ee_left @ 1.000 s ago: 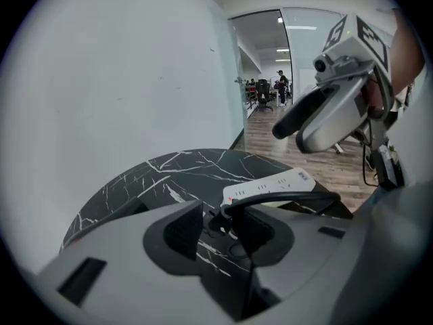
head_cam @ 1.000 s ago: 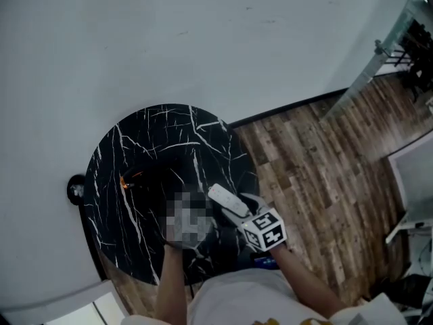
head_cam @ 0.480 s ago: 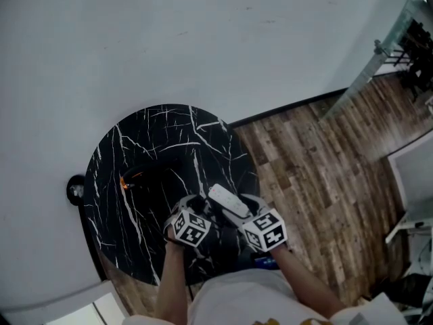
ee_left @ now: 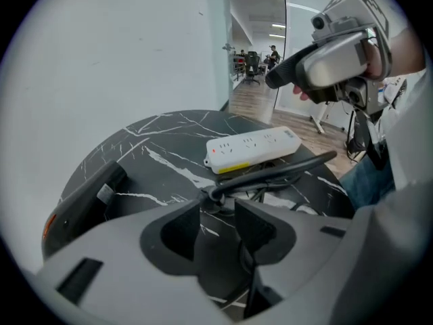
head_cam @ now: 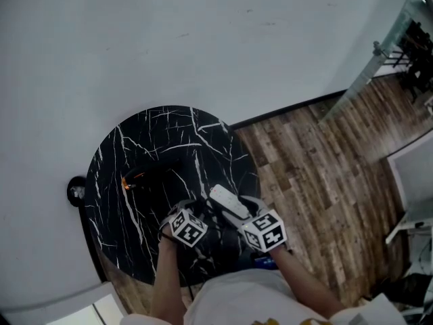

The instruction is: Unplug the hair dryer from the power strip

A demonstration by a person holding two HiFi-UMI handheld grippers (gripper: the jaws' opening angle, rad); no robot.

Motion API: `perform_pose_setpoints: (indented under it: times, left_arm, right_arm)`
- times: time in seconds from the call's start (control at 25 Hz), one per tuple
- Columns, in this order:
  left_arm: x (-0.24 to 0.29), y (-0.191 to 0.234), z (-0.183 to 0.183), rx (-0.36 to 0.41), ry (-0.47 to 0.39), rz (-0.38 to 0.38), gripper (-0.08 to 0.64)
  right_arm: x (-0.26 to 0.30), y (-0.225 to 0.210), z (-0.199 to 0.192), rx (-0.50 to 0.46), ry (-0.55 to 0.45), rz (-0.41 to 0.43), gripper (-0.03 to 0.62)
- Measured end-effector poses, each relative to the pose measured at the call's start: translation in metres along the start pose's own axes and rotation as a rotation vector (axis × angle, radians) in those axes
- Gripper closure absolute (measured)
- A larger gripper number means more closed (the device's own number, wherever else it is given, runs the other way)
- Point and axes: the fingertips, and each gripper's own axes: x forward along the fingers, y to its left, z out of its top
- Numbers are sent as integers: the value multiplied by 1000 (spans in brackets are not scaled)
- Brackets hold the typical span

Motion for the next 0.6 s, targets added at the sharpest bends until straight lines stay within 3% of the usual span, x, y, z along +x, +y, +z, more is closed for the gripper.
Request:
perform_pose_setpoints:
  times: [0.12,0.28,0.48,0.52,0.6]
  left_arm:
    - [-7,-2,-5,-6,0,-18,419]
    - [-32,9,-7,-48,-53,19,419]
    - [-81,28,10,-246,-226,45,424]
    - [-95,32,18,-283,-281,58,430]
    - [-124,41,37,-311,-400,105,458]
  right_arm:
    - [-1,2,0,-5,1,0,324]
    - [-1,2,9,-23,-10,-7,324]
    - [-9,5,22,10,-38,3,326]
    - [-11,8,27,24,-61,15,353]
    - [-18,18,40,39,-125,58,548]
